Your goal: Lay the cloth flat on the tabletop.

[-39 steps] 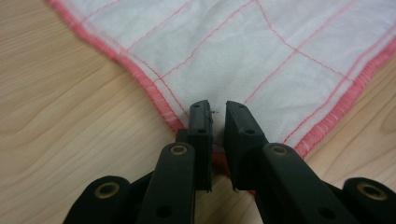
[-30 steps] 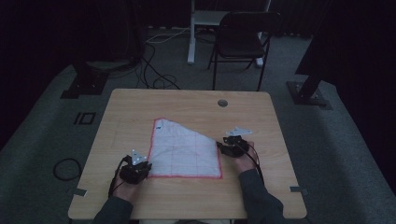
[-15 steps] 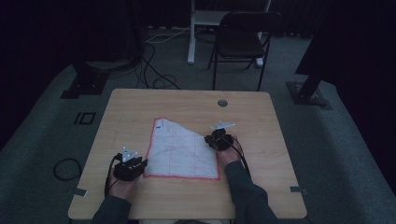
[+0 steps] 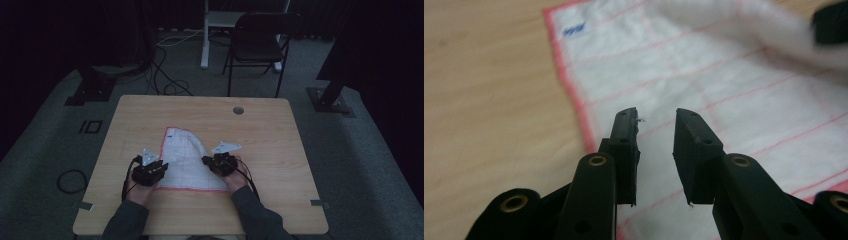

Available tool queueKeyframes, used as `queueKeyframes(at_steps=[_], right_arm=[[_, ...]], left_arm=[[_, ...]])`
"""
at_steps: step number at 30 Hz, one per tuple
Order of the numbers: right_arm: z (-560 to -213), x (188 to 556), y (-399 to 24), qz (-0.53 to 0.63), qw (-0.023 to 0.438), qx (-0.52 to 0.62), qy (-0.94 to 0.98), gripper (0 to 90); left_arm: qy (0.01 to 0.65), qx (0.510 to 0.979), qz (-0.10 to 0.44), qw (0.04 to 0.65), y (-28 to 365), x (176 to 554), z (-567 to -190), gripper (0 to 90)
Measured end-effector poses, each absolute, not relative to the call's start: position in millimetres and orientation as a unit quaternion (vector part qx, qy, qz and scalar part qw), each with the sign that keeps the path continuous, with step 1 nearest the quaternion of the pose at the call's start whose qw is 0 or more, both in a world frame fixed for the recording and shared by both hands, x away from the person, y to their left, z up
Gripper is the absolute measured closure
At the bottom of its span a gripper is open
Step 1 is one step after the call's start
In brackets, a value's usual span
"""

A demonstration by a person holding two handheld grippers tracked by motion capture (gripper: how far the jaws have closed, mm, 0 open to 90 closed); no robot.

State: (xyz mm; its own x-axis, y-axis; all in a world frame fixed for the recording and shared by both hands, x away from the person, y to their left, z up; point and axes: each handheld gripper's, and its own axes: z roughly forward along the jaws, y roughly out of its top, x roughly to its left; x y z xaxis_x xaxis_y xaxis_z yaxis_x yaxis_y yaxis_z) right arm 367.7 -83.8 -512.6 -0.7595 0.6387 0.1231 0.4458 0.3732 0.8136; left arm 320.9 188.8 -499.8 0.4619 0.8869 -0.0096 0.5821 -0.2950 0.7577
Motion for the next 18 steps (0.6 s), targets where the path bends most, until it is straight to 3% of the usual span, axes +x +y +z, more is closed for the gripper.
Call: queueKeyframes(at_steps=[4,10,18], right_arm=[[-524,351,-67,0.449,0.067,0.296,0.841,86.1],[-536,337,-55,0.429,0.044,0.261,0.864,85.7],[-536,336,-55,0.43,0.025,0.25,0.867,74.7]], left_arm=[[0.454,0.783,0.217,0.366,174,326,-490,71.8],[0.441,0.789,0.21,0.372,157,331,-491,71.8],[0.421,0.812,0.191,0.355,130,344,-510,73.9]])
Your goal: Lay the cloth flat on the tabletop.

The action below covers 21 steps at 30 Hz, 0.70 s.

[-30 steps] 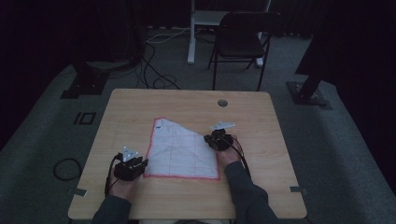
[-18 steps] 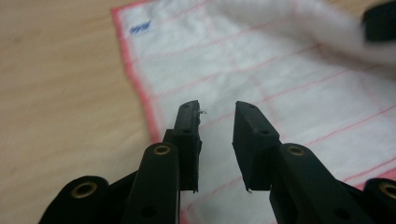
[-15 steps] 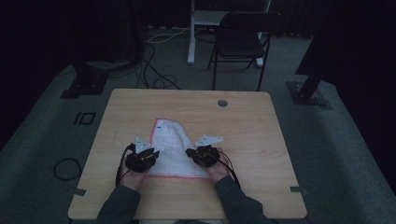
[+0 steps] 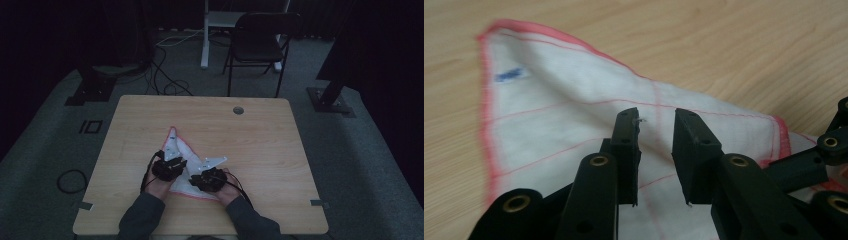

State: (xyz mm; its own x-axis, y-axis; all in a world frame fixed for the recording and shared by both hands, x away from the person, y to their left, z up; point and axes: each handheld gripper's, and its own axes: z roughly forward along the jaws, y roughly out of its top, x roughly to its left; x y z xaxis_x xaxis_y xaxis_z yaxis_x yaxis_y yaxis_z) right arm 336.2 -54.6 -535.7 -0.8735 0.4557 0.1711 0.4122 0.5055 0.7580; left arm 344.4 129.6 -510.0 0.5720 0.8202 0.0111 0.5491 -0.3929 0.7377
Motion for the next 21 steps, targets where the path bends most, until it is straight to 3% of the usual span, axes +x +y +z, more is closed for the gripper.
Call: queueKeyframes(at_steps=[2,8,15,21], right_arm=[[-533,336,-57,0.428,0.018,0.247,0.869,67.5],[-523,340,-75,0.436,0.019,0.258,0.862,64.4],[-519,363,-95,0.438,0.06,0.338,0.831,70.1],[-528,378,-90,0.426,0.059,0.368,0.825,68.6]], left_arm=[[0.42,0.819,0.187,0.344,124,347,-516,75.6],[0.426,0.829,0.182,0.314,125,349,-529,82.5],[0.428,0.832,0.184,0.303,130,345,-531,84.0],[0.432,0.828,0.183,0.307,137,342,-532,84.1]])
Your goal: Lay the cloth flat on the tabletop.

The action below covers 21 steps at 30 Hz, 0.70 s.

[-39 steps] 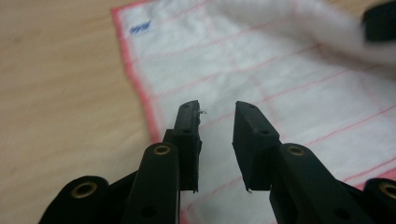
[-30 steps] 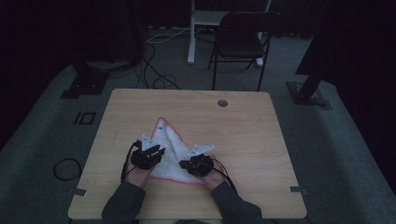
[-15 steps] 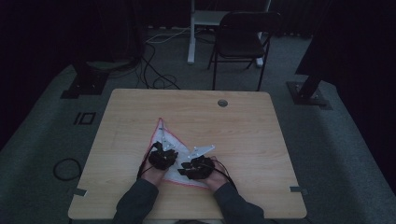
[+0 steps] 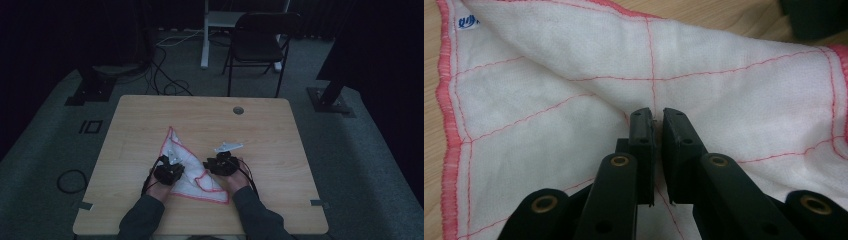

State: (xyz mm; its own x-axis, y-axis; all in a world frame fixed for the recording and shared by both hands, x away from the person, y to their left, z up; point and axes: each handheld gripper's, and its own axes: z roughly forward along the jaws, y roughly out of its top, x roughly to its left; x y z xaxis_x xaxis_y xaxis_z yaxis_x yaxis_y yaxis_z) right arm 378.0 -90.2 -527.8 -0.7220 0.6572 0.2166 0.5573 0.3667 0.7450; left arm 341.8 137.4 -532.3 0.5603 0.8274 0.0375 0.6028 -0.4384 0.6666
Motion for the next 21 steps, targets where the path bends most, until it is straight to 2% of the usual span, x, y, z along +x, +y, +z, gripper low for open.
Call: queueKeyframes(at_steps=[8,10,12,14,18,21], right_arm=[[-539,383,-72,0.401,0.035,0.369,0.838,61.7],[-540,385,-71,0.401,0.026,0.369,0.838,65.8],[-539,385,-69,0.399,0.018,0.361,0.842,76.2],[-537,383,-68,0.399,0.033,0.356,0.845,83.0],[-530,382,-72,0.405,0.051,0.361,0.838,86.8],[-523,384,-78,0.404,0.084,0.361,0.836,87.6]], left_arm=[[0.434,0.826,0.187,0.307,139,339,-532,81.9],[0.435,0.825,0.187,0.309,141,337,-531,80.7],[0.436,0.824,0.187,0.309,142,335,-531,80.4],[0.435,0.825,0.188,0.308,143,334,-531,80.4],[0.436,0.825,0.185,0.309,145,334,-532,80.4],[0.437,0.824,0.183,0.31,145,335,-532,80.4]])
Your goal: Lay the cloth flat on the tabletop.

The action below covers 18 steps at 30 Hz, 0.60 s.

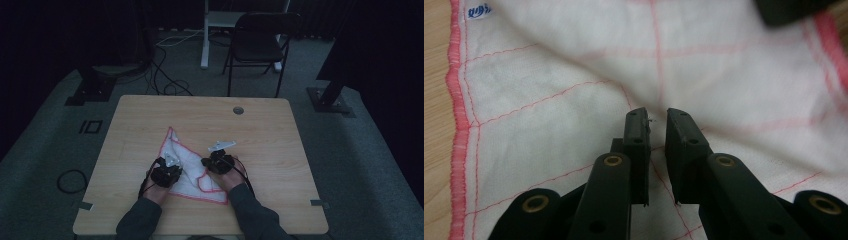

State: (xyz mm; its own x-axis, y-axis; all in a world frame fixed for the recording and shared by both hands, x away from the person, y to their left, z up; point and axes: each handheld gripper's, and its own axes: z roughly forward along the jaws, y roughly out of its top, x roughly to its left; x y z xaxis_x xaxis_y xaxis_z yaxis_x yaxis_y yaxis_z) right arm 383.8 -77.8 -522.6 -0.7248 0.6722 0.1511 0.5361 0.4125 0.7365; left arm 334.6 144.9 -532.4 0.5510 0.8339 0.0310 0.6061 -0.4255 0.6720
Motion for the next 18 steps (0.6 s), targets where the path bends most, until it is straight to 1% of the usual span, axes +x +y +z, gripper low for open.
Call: queueKeyframes(at_steps=[2,4,9,18], right_arm=[[-519,385,-81,0.405,0.089,0.364,0.834,87.8],[-509,390,-91,0.405,0.113,0.368,0.829,88.2],[-496,400,-106,0.397,0.144,0.373,0.826,88.1],[-487,422,-141,0.379,0.178,0.405,0.813,88.1]], left_arm=[[0.437,0.824,0.183,0.31,145,335,-532,80.3],[0.437,0.825,0.184,0.309,145,335,-532,80.2],[0.439,0.823,0.18,0.313,145,335,-533,80.1],[0.425,0.83,0.174,0.317,140,332,-533,80.1]])
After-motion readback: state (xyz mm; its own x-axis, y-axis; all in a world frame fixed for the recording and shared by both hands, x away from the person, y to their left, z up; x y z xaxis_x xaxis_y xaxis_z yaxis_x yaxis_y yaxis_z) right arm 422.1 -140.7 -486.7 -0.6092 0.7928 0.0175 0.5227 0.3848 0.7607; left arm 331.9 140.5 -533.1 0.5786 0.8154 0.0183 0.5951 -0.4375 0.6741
